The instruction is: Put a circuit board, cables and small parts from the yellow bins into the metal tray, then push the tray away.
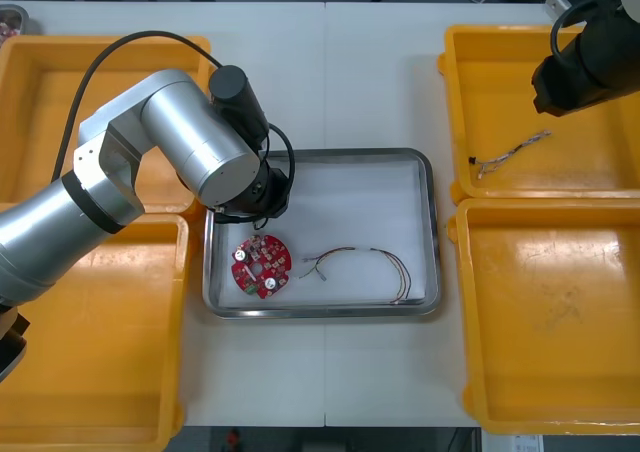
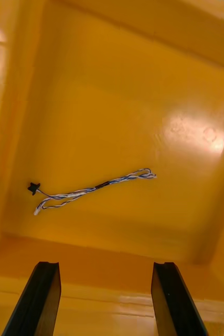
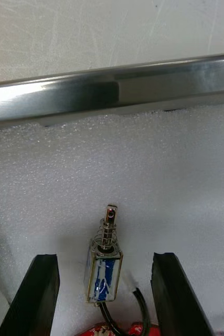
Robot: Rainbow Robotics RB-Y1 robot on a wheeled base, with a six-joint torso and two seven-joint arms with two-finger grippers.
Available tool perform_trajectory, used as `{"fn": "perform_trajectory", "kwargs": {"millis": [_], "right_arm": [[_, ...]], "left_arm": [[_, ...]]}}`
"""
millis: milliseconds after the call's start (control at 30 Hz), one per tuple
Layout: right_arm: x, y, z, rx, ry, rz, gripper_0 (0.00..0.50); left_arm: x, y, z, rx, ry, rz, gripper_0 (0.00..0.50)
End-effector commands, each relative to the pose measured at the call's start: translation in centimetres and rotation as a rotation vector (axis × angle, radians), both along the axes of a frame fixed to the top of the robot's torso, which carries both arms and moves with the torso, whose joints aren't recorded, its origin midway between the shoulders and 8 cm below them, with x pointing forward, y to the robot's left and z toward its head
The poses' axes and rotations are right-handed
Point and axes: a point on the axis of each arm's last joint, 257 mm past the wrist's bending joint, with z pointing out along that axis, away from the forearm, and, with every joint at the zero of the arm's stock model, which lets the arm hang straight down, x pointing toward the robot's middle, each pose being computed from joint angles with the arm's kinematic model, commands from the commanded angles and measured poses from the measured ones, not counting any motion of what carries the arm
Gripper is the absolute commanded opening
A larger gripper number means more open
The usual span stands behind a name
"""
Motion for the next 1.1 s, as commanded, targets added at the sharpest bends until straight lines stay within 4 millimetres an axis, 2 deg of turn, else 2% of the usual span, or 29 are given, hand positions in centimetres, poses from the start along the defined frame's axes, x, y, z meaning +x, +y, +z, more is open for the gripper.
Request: {"fn": "perform_trajectory", "kwargs": {"millis": [33, 233, 333, 467, 600, 700, 833, 967, 1100], "right_arm": [[1.5, -1.1, 3.2, 0.066, -0.042, -0.126, 0.500], [2.1, -1.1, 1.5, 0.175, 0.022, -0.296, 0.500], [3.1, -0.6, 1.2, 0.256, 0.016, -0.388, 0.500], [4.3, 0.0, 0.9, 0.348, -0.010, -0.475, 0.500], [5.8, 0.5, 0.6, 0.447, -0.054, -0.572, 0.500], [6.4, 0.1, 0.1, 0.493, -0.072, -0.640, 0.500], [6.8, -0.2, -1.3, 0.539, -0.070, -0.732, 0.500], [7.0, -0.4, -2.7, 0.568, -0.058, -0.793, 0.500], [7.3, -0.4, -4.0, 0.581, -0.043, -0.811, 0.500]], "left_arm": [[1.2, -2.4, 3.0, -0.060, -0.055, 0.011, 0.500], [1.1, -2.4, 6.3, -0.093, -0.080, 0.025, 0.500], [0.8, -1.4, 8.8, -0.102, -0.089, 0.045, 0.500], [0.8, 0.1, 11.0, -0.102, -0.095, 0.062, 0.500], [1.2, 2.9, 13.4, -0.118, -0.097, 0.096, 0.500], [1.6, 4.8, 14.9, -0.153, -0.095, 0.142, 0.500], [2.2, 7.7, 16.7, -0.203, -0.094, 0.224, 0.500], [3.4, 10.8, 17.9, -0.242, -0.079, 0.320, 0.500], [4.6, 12.9, 18.5, -0.257, -0.065, 0.397, 0.500]]}}
